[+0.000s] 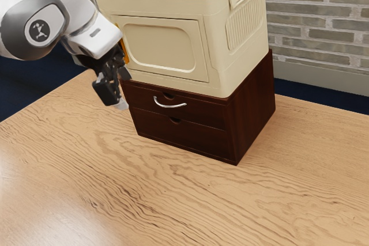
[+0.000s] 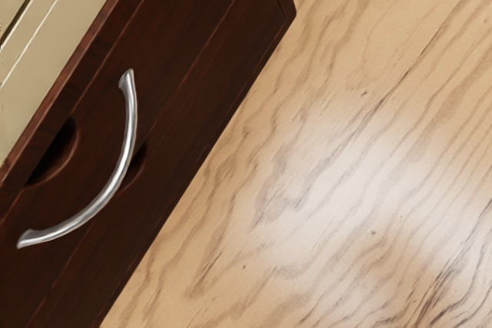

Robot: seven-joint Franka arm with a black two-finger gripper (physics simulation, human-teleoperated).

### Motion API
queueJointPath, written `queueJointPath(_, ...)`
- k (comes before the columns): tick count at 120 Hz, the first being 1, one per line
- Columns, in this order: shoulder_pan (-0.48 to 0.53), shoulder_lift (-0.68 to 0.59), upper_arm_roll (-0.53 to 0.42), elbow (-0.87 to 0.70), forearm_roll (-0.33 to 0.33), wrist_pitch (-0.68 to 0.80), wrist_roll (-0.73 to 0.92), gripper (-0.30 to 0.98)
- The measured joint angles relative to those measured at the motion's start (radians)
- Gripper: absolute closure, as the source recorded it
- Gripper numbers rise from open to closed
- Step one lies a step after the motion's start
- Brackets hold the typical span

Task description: Pull the drawer handle with one arm to open the drawer

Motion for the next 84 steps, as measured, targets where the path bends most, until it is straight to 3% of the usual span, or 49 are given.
queueJointPath(37,-0.01,-0.009,0.004,-0.156,0.054,0.208,0.286,0.0)
queueJointPath(84,-0.005,-0.005,0.007,-0.254,0.065,0.402,0.496,0.01)
